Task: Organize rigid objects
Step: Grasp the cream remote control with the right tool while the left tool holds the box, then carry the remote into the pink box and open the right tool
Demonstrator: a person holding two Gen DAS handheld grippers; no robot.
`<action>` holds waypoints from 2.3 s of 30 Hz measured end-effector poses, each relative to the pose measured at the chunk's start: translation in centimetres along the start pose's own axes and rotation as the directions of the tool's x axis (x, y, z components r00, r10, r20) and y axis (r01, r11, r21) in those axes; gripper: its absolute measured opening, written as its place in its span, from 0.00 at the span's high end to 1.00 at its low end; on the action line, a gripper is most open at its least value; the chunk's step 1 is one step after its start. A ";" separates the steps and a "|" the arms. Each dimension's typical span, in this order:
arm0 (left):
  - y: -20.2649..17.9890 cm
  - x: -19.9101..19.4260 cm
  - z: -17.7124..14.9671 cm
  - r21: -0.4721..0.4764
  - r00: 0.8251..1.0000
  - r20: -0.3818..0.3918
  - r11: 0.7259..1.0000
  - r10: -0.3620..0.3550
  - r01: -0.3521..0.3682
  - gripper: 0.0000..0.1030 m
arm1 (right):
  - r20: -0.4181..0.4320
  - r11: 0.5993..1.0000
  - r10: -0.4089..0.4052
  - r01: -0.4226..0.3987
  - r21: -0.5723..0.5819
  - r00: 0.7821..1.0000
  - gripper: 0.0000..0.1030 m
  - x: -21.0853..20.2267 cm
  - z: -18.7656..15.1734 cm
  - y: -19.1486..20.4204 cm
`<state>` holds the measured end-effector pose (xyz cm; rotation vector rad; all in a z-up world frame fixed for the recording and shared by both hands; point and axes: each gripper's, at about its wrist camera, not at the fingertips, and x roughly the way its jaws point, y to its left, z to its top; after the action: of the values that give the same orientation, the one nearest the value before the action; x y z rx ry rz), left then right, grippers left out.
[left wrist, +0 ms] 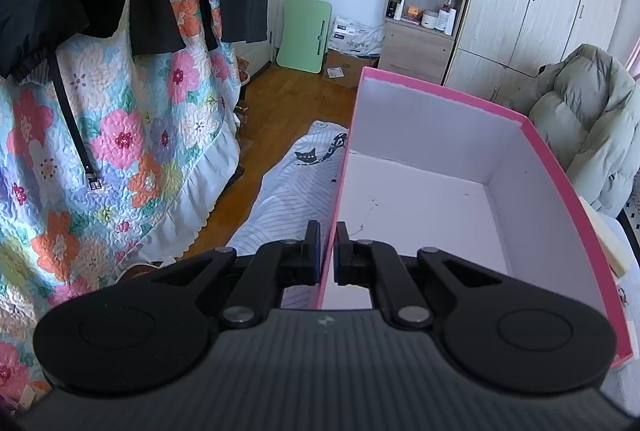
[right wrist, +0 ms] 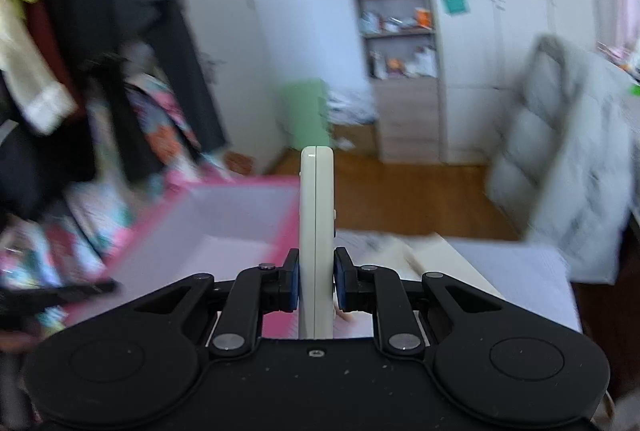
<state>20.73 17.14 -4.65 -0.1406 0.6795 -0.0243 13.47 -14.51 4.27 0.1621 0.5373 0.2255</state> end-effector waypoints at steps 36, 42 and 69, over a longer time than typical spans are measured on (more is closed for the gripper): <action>0.3 0.1 -0.9 -0.057 0.998 0.041 0.997 -0.056 0.058 0.95 | -0.452 0.981 -0.009 -0.081 -0.178 0.892 0.80 26.3 0.8 11.7; 0.1 0.1 -0.6 -0.044 0.999 0.021 0.998 -0.049 0.050 0.95 | -0.433 0.963 -0.024 -0.096 -0.254 0.901 0.74 25.7 0.9 12.5; -1.6 -0.2 0.8 0.127 1.000 0.004 0.992 -0.008 0.007 0.97 | -0.573 0.926 0.368 -0.235 0.295 0.732 0.67 20.6 -1.3 5.6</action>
<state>21.13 15.62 -3.68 -0.0208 0.6714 -0.0742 29.05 -3.72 -5.74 0.3854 1.2050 0.5586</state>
